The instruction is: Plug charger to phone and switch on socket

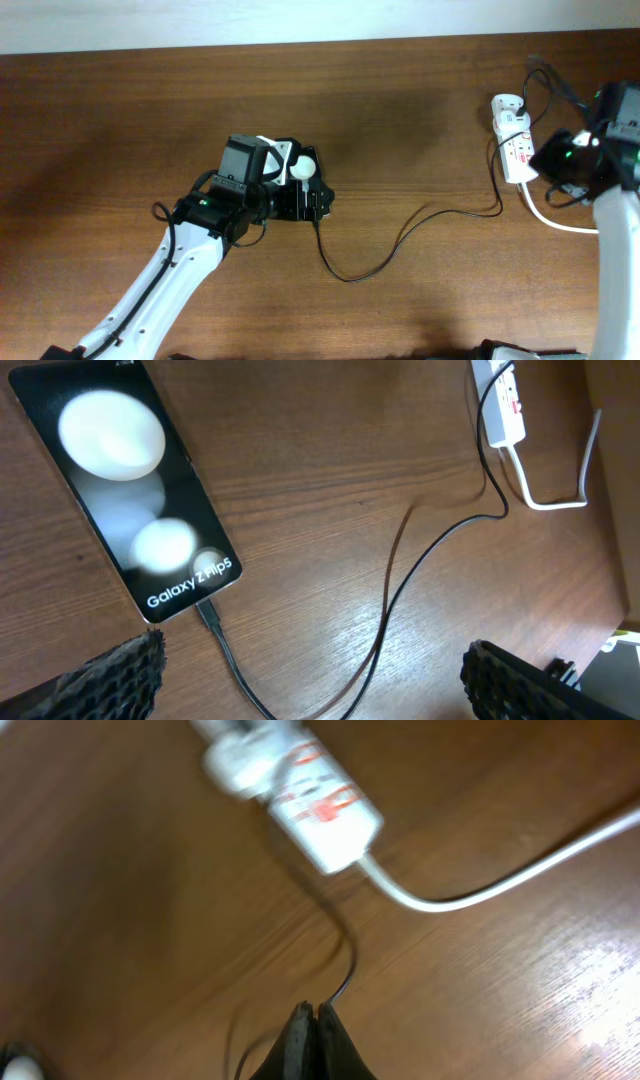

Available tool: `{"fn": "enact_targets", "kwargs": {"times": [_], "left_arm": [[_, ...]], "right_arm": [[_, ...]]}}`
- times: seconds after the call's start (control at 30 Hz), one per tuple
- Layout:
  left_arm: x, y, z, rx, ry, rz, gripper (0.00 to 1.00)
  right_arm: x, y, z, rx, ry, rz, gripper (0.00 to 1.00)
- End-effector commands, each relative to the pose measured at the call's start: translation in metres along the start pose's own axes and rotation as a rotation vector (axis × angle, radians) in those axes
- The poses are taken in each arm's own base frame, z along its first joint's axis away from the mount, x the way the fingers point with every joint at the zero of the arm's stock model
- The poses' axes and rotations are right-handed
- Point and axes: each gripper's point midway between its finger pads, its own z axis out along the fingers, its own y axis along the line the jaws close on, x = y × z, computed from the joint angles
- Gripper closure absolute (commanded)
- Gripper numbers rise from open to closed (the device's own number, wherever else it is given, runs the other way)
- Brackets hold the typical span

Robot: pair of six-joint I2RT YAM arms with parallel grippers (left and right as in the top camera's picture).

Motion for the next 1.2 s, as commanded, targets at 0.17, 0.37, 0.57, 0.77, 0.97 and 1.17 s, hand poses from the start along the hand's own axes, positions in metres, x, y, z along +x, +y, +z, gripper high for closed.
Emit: {"fn": "enact_targets", "kwargs": {"times": [0.17,0.37,0.57,0.77,0.97,1.17], "left_arm": [[0.002,-0.004,-0.002,0.019,0.012,-0.015,0.01],[-0.006,-0.015,-0.027,0.015,-0.063,0.075,0.01],[-0.005,0.016,-0.173,-0.393,-0.445,0.115,0.01],[-0.003,0.007,-0.197,-0.371,-0.53,0.127,0.01],[-0.003,0.007,-0.197,-0.371,-0.53,0.127,0.01],[-0.003,0.007,-0.197,-0.372,-0.528,0.127,0.01]], "right_arm": [[0.124,0.074,-0.148,-0.484,-0.089,-0.62,0.96],[0.155,0.037,-0.18,-0.543,-0.19,-0.726,0.96],[0.189,0.011,-0.143,-0.538,-0.169,-0.745,0.82],[0.191,0.01,-0.14,-0.532,-0.16,-0.747,0.01],[0.191,0.01,-0.14,-0.532,-0.16,-0.747,0.01],[0.191,0.01,-0.14,-0.532,-0.16,-0.747,0.01]]}}
